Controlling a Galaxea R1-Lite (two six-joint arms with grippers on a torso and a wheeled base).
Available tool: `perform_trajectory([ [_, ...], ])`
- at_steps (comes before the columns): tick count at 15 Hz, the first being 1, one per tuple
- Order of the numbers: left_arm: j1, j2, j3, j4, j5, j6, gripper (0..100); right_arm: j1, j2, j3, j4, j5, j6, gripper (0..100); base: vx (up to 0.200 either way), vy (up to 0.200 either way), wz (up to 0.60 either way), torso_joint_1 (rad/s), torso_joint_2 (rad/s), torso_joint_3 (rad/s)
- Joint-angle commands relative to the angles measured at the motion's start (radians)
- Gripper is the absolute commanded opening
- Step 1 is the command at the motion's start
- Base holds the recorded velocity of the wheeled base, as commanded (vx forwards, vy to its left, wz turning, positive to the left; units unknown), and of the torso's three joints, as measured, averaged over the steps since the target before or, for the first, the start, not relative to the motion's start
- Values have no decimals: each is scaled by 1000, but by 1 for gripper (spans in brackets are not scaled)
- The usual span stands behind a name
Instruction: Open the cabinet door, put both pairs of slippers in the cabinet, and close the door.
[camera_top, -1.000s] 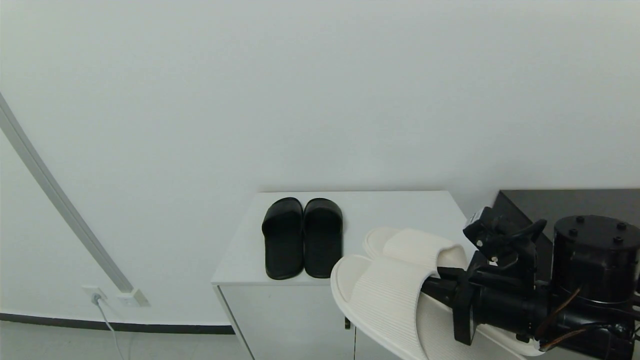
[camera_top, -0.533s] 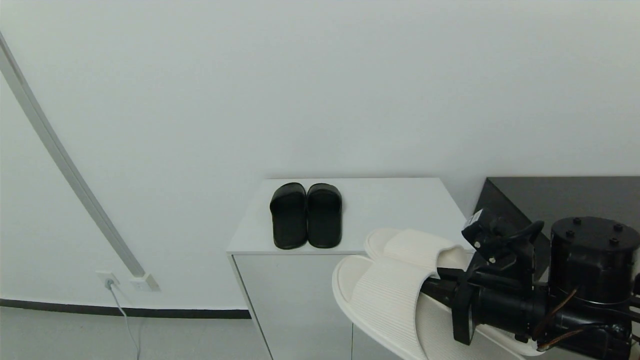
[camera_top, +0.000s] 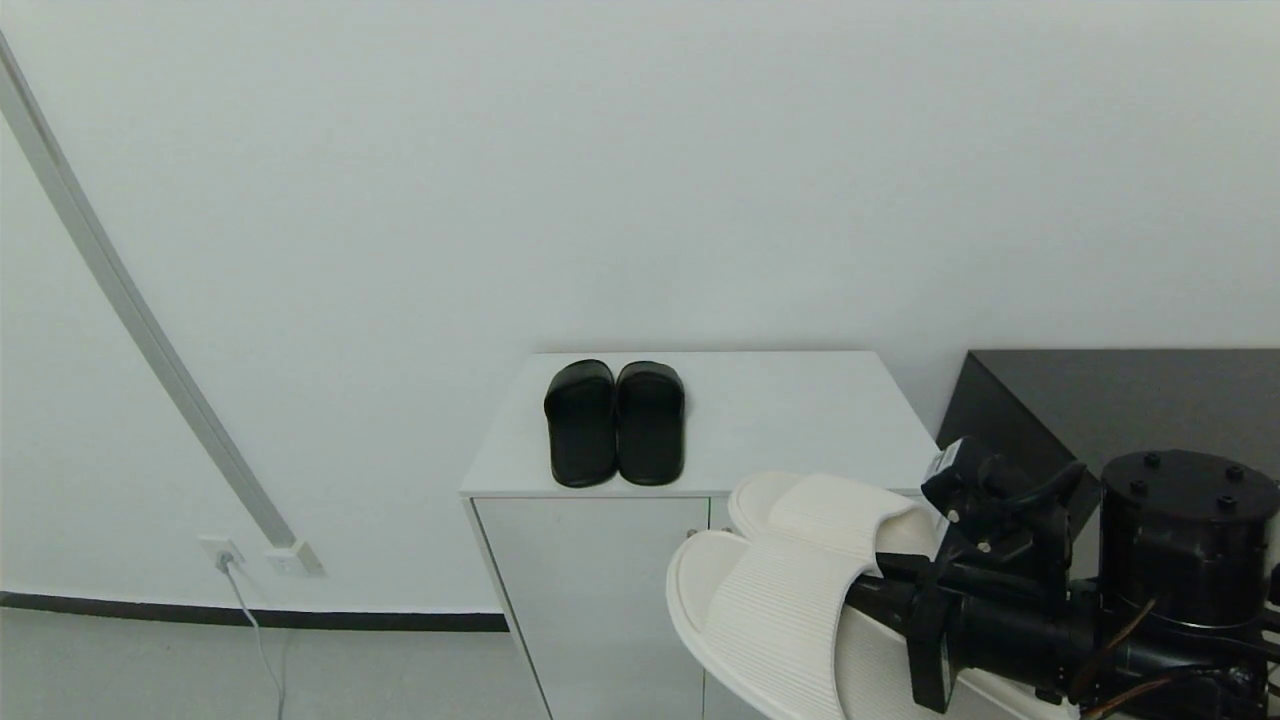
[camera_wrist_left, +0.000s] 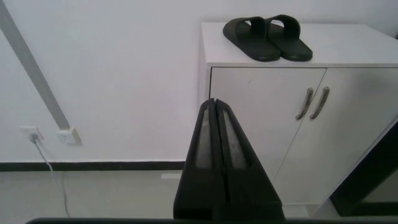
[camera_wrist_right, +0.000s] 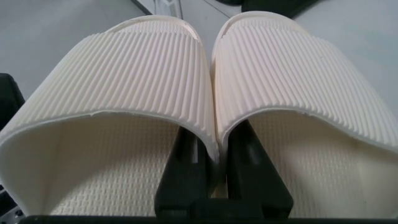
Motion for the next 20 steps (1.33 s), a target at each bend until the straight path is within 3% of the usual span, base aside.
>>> perform_trajectory([
  [1, 1, 0, 0, 0, 0, 0, 0, 1, 4, 1, 0, 1, 0, 0, 0, 0, 0, 0, 0, 0],
  [10, 1, 0, -2, 1, -3, 0, 0, 7, 2, 15, -6, 3, -2, 0, 0, 0, 0, -71, 155, 85],
  [11, 1, 0, -2, 0, -1, -2, 100, 8, 2, 18, -6, 3, -2, 0, 0, 0, 0, -154, 344, 188],
  [20, 1, 0, 0, 0, -1, 0, 100, 13, 2, 40, -26, -1, -2, 0, 0, 0, 0, -180, 415, 232],
])
